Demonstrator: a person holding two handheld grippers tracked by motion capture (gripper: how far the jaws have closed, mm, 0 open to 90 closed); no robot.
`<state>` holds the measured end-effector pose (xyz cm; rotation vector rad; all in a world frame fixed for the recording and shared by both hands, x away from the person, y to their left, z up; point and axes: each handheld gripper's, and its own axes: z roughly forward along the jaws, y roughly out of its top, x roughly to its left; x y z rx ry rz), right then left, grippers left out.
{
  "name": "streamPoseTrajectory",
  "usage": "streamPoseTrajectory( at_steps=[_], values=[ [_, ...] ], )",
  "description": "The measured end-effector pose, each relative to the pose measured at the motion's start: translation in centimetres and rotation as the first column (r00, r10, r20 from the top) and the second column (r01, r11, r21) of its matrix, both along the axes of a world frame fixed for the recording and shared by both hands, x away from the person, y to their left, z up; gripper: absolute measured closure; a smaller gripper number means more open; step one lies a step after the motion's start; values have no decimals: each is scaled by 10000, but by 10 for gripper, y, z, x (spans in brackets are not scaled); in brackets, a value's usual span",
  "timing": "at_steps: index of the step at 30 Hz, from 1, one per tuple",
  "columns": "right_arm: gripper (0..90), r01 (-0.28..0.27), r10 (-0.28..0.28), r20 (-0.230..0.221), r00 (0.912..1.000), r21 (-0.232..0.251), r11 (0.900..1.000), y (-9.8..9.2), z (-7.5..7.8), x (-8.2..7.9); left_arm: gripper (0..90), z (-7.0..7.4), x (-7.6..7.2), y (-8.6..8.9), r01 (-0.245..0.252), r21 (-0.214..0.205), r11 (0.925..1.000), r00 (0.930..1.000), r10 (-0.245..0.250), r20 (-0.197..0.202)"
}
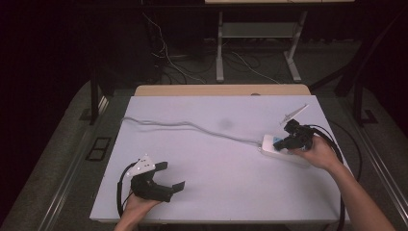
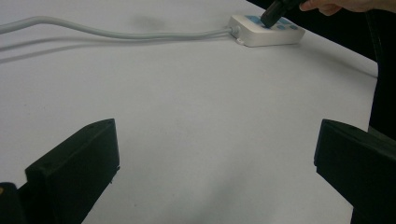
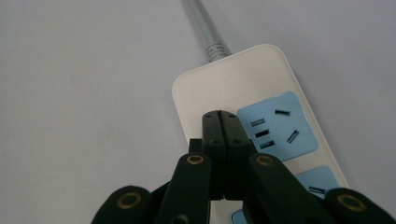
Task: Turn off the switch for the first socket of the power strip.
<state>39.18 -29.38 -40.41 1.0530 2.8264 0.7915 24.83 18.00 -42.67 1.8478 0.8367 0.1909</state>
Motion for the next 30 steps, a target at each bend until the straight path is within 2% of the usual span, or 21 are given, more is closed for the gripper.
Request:
streamPoseTrajectory(
  at_steps=[3, 10, 16, 19, 30],
  values=[
    [899, 11, -11, 66, 10000, -10, 10000, 0, 0, -1, 0, 0, 0, 0, 19, 10, 10000, 10000, -19, 13],
    [900, 59, -63, 59, 10000, 525, 9986, -7, -4, -1, 0, 0, -1, -1, 62, 64, 10000, 10000, -62, 37],
    [900, -12, 5, 167, 9999, 413, 9991, -6, -5, -2, 0, 1, -2, -1, 62, 67, 10000, 10000, -63, 58],
    [900, 11, -22, 194, 9998, 571, 9984, -8, -6, -2, 0, 1, -2, -1, 64, 73, 10000, 10000, -64, 42],
    [900, -22, 7, 236, 9997, 649, 9979, -9, -6, -2, 0, 0, -1, -2, 99, 121, 9999, 9999, -100, 9]
  ],
)
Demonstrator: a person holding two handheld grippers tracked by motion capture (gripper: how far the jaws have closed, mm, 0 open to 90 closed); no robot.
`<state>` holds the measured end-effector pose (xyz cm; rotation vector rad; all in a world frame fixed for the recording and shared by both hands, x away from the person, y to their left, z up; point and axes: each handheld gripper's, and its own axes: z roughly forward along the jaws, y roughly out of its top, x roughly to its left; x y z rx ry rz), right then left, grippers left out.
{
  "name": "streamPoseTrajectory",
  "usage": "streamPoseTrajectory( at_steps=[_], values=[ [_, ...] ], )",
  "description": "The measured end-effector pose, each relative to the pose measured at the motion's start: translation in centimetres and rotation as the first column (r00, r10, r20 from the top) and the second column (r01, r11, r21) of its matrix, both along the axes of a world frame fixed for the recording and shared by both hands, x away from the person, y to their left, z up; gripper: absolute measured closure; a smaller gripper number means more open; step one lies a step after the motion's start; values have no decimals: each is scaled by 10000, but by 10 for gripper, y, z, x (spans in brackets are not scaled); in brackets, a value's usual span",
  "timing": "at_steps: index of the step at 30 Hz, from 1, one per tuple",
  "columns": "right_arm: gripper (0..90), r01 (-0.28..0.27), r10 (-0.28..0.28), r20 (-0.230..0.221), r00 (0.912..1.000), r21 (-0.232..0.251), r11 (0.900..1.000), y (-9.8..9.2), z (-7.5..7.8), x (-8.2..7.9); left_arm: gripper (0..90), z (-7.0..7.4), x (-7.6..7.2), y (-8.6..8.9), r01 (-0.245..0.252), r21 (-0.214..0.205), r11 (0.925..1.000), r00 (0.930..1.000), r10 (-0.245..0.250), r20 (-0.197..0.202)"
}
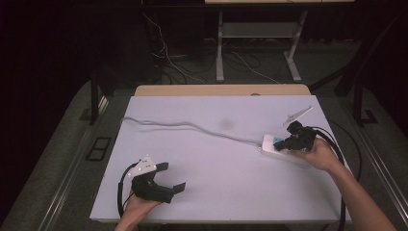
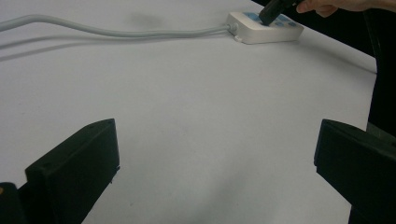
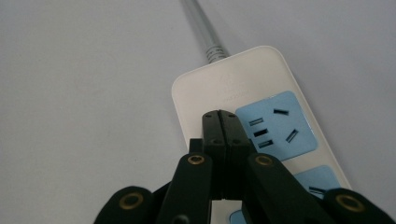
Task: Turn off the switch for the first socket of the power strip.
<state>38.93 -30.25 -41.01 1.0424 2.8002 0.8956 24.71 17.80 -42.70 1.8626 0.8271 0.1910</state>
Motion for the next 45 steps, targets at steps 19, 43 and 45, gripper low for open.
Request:
streamPoseTrajectory(
  at_steps=[19, 43, 45],
  values=[
    [900, 413, -413, -195, 9990, 39, 9991, -10, 2, 3, 0, -1, 2, 1, -30, -30, 10000, 10000, 29, -77],
    [899, 1938, -2017, 565, 9778, 1202, 9736, -26, 38, -14, 0, 0, 0, 0, -22, -89, 10000, 10000, 22, -66],
    [898, 2000, -2102, 649, 9755, 1367, 9702, -27, 41, -18, 0, 0, 0, 0, -11, -100, 9999, 10000, 11, -36]
  ],
)
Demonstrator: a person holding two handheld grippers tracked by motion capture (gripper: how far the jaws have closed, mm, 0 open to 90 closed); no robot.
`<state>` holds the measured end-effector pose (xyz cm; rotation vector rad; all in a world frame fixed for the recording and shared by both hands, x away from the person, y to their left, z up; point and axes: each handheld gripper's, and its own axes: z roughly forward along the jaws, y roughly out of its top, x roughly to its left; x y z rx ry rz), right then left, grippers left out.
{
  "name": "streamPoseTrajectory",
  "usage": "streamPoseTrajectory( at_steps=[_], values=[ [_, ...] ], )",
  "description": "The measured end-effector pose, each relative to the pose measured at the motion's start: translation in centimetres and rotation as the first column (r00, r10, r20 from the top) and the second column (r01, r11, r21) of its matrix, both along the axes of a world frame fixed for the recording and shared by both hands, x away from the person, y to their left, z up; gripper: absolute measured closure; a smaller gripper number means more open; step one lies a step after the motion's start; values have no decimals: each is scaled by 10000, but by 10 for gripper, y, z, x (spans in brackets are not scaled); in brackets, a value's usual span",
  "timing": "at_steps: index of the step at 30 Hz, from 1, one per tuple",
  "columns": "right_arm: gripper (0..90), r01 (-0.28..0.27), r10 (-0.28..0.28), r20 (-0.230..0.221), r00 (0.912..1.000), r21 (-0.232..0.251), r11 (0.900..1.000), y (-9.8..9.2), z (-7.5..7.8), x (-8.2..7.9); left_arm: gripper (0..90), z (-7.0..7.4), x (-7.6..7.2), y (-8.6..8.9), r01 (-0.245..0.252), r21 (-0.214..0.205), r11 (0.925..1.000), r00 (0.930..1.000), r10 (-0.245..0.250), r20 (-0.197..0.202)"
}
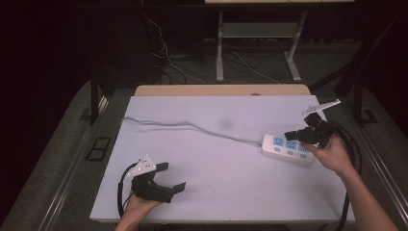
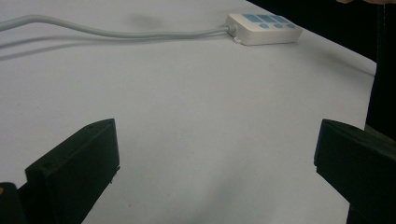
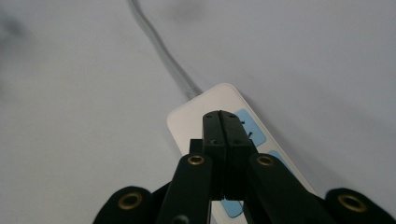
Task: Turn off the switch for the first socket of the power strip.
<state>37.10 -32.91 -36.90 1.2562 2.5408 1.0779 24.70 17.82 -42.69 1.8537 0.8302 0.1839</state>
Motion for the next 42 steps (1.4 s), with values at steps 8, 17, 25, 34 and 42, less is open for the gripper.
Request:
streamPoseTrajectory(
  at_steps=[8, 17, 25, 34, 42],
  values=[
    [750, 490, -505, 197, 9985, 687, 9964, -2, 6, -16, 0, 1, 0, -1, 11, -34, 10000, 10000, -11, 30],
    [381, 1314, -1430, 596, 9879, 1656, 9774, -2, 8, -41, 0, 1, -1, -1, 8, -65, 10000, 10000, -8, 47],
    [102, 1500, -1653, 674, 9839, 1903, 9702, 6, 4, -59, 0, 1, -2, -2, 9, -67, 10000, 10000, -8, 52],
    [4, 1082, -1377, 1057, 9848, 2466, 9631, 14, -3, -77, 0, 1, -2, -2, 13, -70, 10000, 10000, -12, 52],
    [4, 611, -935, 1084, 9897, 2704, 9608, 21, -17, -91, 0, 2, -2, -1, 10, -78, 10000, 10000, -9, 48]
  ],
)
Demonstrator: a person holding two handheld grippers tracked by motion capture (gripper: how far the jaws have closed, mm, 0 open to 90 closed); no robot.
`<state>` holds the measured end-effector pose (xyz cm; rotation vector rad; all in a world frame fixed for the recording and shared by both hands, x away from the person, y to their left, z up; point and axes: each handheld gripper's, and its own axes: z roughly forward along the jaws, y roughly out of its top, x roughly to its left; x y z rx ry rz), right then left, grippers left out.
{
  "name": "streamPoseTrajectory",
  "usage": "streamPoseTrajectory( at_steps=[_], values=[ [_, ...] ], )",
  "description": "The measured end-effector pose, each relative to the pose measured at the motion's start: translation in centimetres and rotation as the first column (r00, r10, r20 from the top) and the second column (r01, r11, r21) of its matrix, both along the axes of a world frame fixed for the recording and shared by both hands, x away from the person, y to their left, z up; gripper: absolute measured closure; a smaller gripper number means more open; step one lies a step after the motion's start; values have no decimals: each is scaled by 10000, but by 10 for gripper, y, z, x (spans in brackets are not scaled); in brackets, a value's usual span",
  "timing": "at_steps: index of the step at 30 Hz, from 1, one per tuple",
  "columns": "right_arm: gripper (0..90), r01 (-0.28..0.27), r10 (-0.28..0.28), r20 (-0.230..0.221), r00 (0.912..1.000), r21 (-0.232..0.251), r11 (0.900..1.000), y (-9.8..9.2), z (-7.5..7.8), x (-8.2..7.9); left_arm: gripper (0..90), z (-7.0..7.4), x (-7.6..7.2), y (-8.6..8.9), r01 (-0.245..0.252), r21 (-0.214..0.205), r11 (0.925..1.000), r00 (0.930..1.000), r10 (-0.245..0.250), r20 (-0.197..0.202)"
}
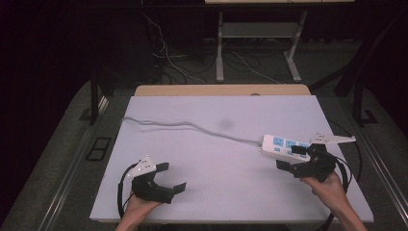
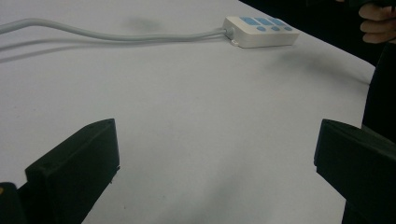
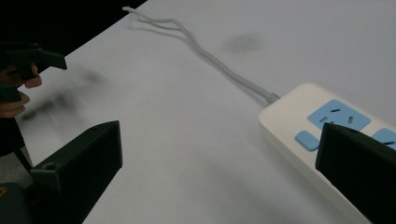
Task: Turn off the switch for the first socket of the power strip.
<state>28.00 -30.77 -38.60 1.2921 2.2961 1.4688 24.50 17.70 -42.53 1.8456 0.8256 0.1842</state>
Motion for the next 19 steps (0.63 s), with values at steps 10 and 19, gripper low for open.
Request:
streamPoseTrajectory(
  at_steps=[10, 19],
  values=[
    [4, -504, 507, -137, 9986, 236, 9985, 5, -26, -17, 0, 0, 0, 0, 20, 14, 10000, 10000, -20, -10],
    [4, -618, 617, -117, 9980, -110, 9980, 9, -42, -29, 0, -1, 1, -1, 51, 70, 10000, 10000, -51, -53]
  ],
)
